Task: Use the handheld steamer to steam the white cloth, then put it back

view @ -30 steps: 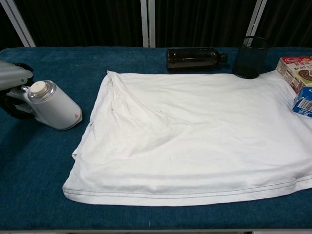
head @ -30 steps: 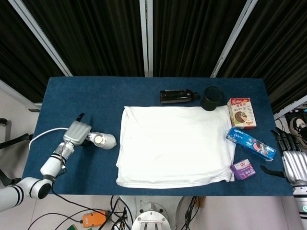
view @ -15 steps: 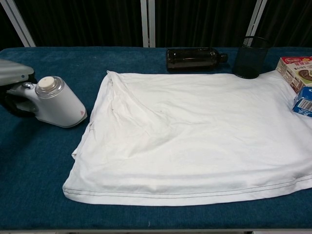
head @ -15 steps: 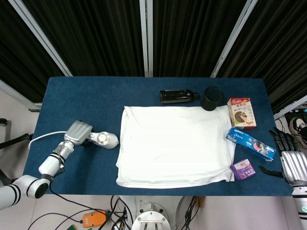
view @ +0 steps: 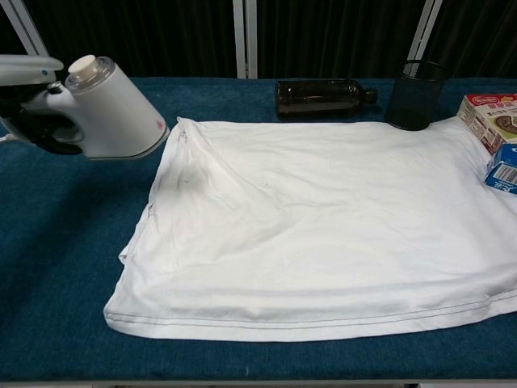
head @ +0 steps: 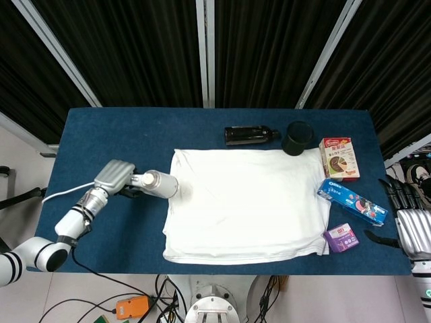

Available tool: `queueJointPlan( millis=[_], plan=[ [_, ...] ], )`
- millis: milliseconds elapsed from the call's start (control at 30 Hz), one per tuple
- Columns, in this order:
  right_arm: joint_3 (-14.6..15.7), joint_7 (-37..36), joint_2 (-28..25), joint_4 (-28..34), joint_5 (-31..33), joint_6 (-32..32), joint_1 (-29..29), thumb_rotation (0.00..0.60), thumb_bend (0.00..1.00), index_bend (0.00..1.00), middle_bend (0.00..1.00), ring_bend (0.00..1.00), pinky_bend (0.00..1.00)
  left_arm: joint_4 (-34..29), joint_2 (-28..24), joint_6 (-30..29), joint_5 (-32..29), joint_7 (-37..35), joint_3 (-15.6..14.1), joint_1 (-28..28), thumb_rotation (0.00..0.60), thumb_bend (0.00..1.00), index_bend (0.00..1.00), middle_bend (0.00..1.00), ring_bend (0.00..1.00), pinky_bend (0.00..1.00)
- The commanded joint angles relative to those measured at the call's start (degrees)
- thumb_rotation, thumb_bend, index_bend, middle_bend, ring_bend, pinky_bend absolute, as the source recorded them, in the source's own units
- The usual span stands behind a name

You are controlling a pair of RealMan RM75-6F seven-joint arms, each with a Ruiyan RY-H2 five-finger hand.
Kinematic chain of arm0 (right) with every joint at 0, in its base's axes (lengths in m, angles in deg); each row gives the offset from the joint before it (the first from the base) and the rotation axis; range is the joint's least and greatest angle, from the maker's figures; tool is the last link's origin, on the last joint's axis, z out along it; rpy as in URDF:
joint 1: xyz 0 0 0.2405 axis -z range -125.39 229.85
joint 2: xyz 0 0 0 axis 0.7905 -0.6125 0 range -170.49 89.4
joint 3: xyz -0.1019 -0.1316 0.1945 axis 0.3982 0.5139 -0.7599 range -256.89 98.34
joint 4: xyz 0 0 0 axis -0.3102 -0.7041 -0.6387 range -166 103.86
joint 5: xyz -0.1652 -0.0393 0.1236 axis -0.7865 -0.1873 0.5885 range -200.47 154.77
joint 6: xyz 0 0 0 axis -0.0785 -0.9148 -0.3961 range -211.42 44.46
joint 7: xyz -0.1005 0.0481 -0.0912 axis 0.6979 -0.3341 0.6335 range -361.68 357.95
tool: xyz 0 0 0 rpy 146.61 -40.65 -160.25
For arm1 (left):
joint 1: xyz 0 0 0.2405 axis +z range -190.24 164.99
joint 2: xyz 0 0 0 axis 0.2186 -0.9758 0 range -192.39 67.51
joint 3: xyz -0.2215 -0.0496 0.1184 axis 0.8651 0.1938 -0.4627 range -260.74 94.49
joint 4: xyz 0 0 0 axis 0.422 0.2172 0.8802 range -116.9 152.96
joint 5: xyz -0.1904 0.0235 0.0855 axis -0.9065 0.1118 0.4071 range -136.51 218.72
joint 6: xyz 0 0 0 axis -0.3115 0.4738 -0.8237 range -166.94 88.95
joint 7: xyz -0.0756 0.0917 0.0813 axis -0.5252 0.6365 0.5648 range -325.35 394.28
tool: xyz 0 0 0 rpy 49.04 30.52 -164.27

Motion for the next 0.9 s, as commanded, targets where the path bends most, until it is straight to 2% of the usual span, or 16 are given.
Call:
queueJointPlan(
  millis=[33,133,233,400,433,500,567,700,800,900],
  plan=[
    [-0.1,0.5,-0.1,0.4,-0.1,0.3,-0.3,0.6,0.15,0.0,0.01,0.0,0.0,-4.5,-0.7,2.5,-3.2,5.0,1.8,-3.7,0.6,0.8,0.92,0.89,0.8,0.67],
    [0.2,1.0,0.0,0.5,-0.1,1.7,-0.9,0.6,0.15,0.0,0.01,0.0,0.0,-6.5,0.7,3.7,-6.3,11.2,2.1,-7.0,0.6,0.8,0.92,0.89,0.8,0.67],
    [0.8,1.6,0.7,0.2,-0.4,4.0,-1.9,0.6,0.15,0.0,0.01,0.0,0.0,-6.9,3.0,3.4,-10.3,20.4,1.3,-10.6,0.6,0.79,0.92,0.89,0.8,0.67],
    [2.7,3.1,2.1,0.1,-2.0,10.3,-4.8,0.6,0.15,0.0,0.01,0.0,0.0,-8.1,7.3,0.7,-20.5,35.7,-1.1,-16.7,0.6,0.79,0.92,0.89,0.79,0.67],
    [3.0,3.4,2.2,0.4,-2.5,11.7,-5.6,0.6,0.18,0.0,0.01,0.0,0.0,-8.3,8.0,0.0,-22.4,38.0,-1.5,-17.7,0.597,0.79,0.92,0.89,0.79,0.67],
    [3.7,3.9,2.5,1.3,-4.0,15.0,-7.6,0.6,0.34,0.0,0.01,0.0,0.0,-8.9,9.4,-1.8,-26.5,43.0,-2.2,-20.1,0.584,0.78,0.92,0.89,0.79,0.67],
    [4.2,4.6,2.7,2.5,-5.0,17.8,-9.4,0.6,0.57,0.0,0.01,0.0,0.01,-9.5,10.4,-3.6,-29.5,46.7,-2.7,-21.9,0.559,0.78,0.92,0.89,0.79,0.67],
    [4.5,6.2,4.8,4.5,-6.9,24.5,-14.2,0.6,0.85,0.0,0.04,0.0,0.05,-10.6,12.5,-6.6,-35.3,53.2,-3.6,-25.6,0.544,0.77,0.92,0.89,0.79,0.67],
    [4.3,8.1,7.2,4.5,-6.2,29.5,-17.3,0.6,0.98,0.0,0.07,0.0,0.07,-10.6,13.7,-6.0,-39.8,54.6,-3.6,-27.9,0.537,0.76,0.92,0.88,0.78,0.67],
    [3.8,10.9,10.1,3.8,-3.8,33.6,-19.6,0.6,1.0,0.0,0.09,0.01,0.07,-9.3,14.9,-5.5,-42.8,55.6,-3.9,-29.9,0.535,0.76,0.92,0.88,0.78,0.67]
  ],
)
